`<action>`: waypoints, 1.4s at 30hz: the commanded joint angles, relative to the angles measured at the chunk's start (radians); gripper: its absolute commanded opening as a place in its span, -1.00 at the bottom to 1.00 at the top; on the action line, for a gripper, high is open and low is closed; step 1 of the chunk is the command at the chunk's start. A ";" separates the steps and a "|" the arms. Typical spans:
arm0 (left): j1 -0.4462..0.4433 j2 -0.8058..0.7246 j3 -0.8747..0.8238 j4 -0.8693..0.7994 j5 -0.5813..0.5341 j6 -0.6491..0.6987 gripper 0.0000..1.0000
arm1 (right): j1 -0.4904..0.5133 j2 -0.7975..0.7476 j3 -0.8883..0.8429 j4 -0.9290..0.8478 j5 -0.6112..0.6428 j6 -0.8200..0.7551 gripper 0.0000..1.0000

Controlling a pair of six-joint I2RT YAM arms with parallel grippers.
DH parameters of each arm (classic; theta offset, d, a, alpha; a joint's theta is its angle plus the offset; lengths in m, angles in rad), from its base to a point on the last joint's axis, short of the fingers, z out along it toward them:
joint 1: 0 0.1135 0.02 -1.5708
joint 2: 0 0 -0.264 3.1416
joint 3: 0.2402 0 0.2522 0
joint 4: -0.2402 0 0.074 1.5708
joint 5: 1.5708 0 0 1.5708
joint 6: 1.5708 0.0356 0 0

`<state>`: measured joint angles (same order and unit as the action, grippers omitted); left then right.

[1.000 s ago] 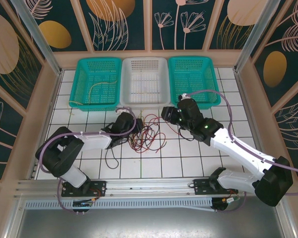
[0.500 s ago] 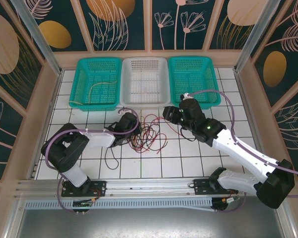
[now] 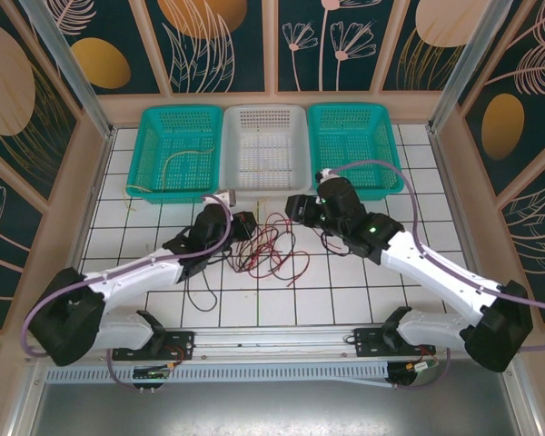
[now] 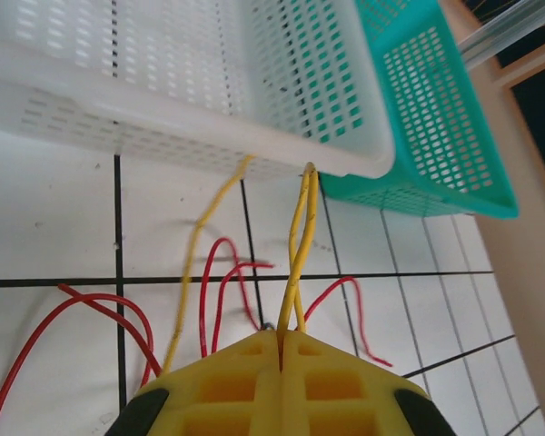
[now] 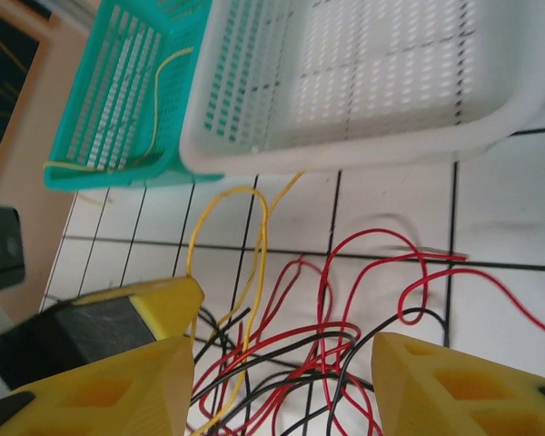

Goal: Untangle the cables

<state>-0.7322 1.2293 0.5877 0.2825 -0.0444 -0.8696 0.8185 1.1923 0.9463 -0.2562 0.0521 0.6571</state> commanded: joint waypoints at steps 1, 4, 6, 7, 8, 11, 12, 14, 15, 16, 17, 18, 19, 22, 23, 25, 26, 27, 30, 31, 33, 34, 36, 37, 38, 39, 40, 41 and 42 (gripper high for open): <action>-0.004 -0.048 -0.022 -0.002 0.018 -0.020 -1.00 | 0.015 0.017 0.028 0.090 -0.033 -0.009 0.18; -0.003 -0.072 -0.022 0.032 0.055 -0.035 -1.00 | -0.014 0.048 0.025 0.143 -0.164 0.001 0.25; -0.004 -0.099 -0.020 0.069 0.077 -0.043 -1.00 | -0.014 0.072 0.035 0.147 -0.192 0.001 0.25; -0.003 -0.110 -0.017 0.086 0.088 -0.049 -1.00 | -0.011 0.080 0.038 0.146 -0.194 0.000 0.25; -0.004 -0.122 -0.013 0.104 0.100 -0.058 -1.00 | -0.007 0.088 0.040 0.146 -0.195 -0.002 0.24; -0.003 -0.142 0.014 0.127 0.120 -0.075 -1.00 | -0.005 0.111 0.034 0.150 -0.194 0.000 0.22; -0.004 -0.145 0.024 0.126 0.121 -0.079 -1.00 | -0.005 0.116 0.031 0.156 -0.195 0.001 0.21; -0.004 -0.147 0.040 0.121 0.131 -0.080 -1.00 | -0.003 0.124 0.034 0.170 -0.205 0.001 0.20; -0.003 -0.145 0.046 0.119 0.139 -0.080 -1.00 | -0.002 0.129 0.034 0.177 -0.208 0.001 0.18; -0.003 -0.143 0.047 0.119 0.144 -0.080 -1.00 | -0.001 0.132 0.036 0.185 -0.214 0.000 0.16; -0.003 -0.140 0.047 0.119 0.147 -0.082 -1.00 | 0.001 0.138 0.038 0.185 -0.213 -0.003 0.13; -0.003 -0.142 0.047 0.120 0.149 -0.082 -1.00 | 0.002 0.145 0.043 0.181 -0.209 -0.005 0.08; -0.004 -0.142 0.047 0.120 0.151 -0.083 -1.00 | 0.002 0.151 0.044 0.181 -0.208 -0.008 -0.02; -0.003 -0.149 0.049 0.119 0.153 -0.082 -1.00 | 0.005 0.165 0.039 0.174 -0.197 -0.011 -0.37; -0.004 -0.151 0.051 0.117 0.155 -0.079 -1.00 | 0.007 0.167 0.039 0.168 -0.192 -0.015 -0.49; -0.004 -0.160 0.059 0.089 0.138 -0.069 -1.00 | 0.010 0.164 0.050 0.127 -0.149 -0.034 -0.66; -0.004 -0.166 0.066 0.068 0.127 -0.055 -1.00 | 0.010 0.157 0.055 0.103 -0.118 -0.046 -0.78; -0.003 -0.171 0.077 0.035 0.110 -0.036 -1.00 | 0.010 0.148 0.061 0.076 -0.085 -0.063 -0.85; 0.000 -0.182 0.142 -0.132 0.019 0.057 -1.00 | 0.000 0.106 0.094 -0.049 0.058 -0.128 -0.98; 0.003 -0.182 0.167 -0.192 -0.012 0.093 -1.00 | -0.007 0.088 0.101 -0.084 0.095 -0.151 -1.00; 0.017 -0.175 0.206 -0.288 -0.057 0.150 -1.00 | -0.022 0.054 0.107 -0.136 0.139 -0.189 -1.00; 0.027 -0.170 0.222 -0.322 -0.065 0.173 -1.00 | -0.028 0.036 0.108 -0.153 0.149 -0.208 -1.00; 0.050 -0.161 0.241 -0.363 -0.056 0.190 -1.00 | -0.023 0.003 0.110 -0.173 0.167 -0.248 -1.00; 0.064 -0.154 0.247 -0.362 -0.020 0.193 -1.00 | -0.015 -0.014 0.113 -0.179 0.179 -0.263 -1.00; 0.072 -0.148 0.251 -0.353 0.018 0.183 -1.00 | -0.003 -0.029 0.113 -0.181 0.192 -0.277 -1.00; 0.077 -0.145 0.251 -0.340 0.045 0.173 -0.90 | 0.008 -0.042 0.115 -0.180 0.202 -0.286 -1.00; 0.077 -0.143 0.250 -0.319 0.073 0.161 -0.61 | 0.022 -0.054 0.116 -0.179 0.217 -0.295 -1.00; 0.081 -0.146 0.249 -0.308 0.086 0.141 -0.21 | 0.036 -0.064 0.120 -0.181 0.243 -0.303 -1.00; 0.088 -0.149 0.251 -0.311 0.086 0.125 0.05 | 0.045 -0.070 0.125 -0.182 0.260 -0.310 -1.00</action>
<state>-0.6529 1.0782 0.8188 -0.0044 -0.0006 -0.7345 0.8318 1.1522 1.0332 -0.3920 0.2047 0.4068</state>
